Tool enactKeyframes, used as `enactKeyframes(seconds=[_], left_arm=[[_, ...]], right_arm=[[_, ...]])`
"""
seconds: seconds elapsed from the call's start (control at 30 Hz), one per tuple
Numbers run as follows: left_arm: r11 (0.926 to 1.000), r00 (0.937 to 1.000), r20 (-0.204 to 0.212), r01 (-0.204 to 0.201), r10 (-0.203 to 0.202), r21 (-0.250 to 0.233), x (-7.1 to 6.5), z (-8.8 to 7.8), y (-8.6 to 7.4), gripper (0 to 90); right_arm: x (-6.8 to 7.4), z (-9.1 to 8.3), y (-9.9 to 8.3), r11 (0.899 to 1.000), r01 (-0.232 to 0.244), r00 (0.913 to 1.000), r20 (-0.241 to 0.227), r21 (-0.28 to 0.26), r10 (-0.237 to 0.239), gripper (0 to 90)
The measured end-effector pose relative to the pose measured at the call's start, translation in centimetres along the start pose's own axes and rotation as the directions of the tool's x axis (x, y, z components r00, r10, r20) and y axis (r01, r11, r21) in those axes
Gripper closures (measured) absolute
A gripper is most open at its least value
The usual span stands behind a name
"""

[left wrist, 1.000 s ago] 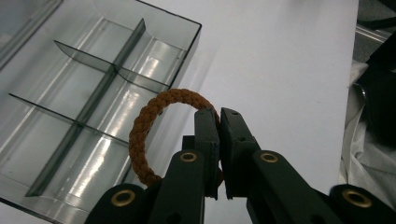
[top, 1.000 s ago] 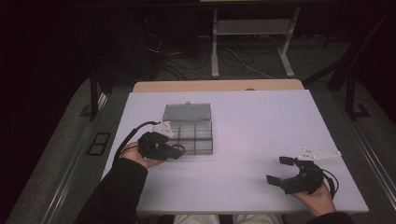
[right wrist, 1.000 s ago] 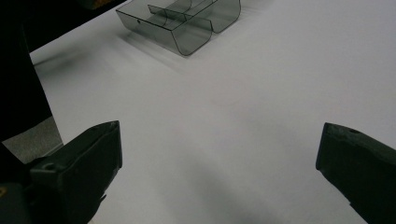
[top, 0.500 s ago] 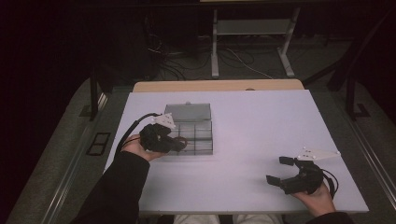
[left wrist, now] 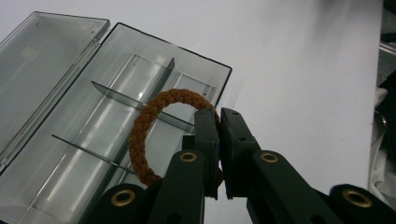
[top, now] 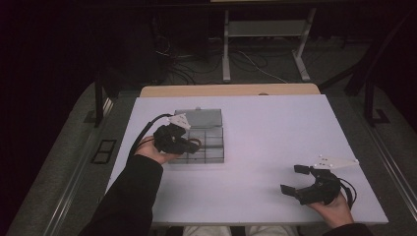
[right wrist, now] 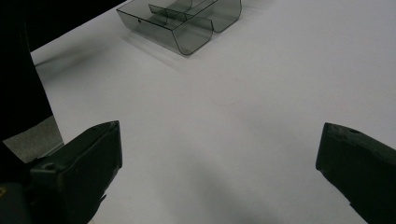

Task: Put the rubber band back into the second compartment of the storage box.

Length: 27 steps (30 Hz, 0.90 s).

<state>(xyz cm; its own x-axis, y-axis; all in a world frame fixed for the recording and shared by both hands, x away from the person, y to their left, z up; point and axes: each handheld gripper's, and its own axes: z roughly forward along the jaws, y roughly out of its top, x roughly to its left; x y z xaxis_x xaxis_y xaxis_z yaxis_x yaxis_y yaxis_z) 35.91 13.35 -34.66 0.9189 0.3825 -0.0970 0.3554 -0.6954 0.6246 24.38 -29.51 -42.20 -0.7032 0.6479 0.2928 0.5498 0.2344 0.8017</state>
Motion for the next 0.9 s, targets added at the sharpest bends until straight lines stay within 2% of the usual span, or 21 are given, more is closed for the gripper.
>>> enactKeyframes(seconds=[0.37, 0.9], left_arm=[[0.9994, 0.9995, 0.0, 0.032, -0.032, 0.008, 1.4, 1.3, -0.2, 85.0], [0.9989, 0.9991, 0.016, 0.039, -0.039, 0.027, 2.7, 2.4, -0.8, 85.0]], right_arm=[[0.0, 0.0, 0.0, 1.0, 0.0, 1.0, -0.002, -0.003, 0.0, 0.0], [-0.1, -0.1, 0.0, 1.0, 0.003, 1.0, 0.0, -0.003, -0.003, 0.0]])
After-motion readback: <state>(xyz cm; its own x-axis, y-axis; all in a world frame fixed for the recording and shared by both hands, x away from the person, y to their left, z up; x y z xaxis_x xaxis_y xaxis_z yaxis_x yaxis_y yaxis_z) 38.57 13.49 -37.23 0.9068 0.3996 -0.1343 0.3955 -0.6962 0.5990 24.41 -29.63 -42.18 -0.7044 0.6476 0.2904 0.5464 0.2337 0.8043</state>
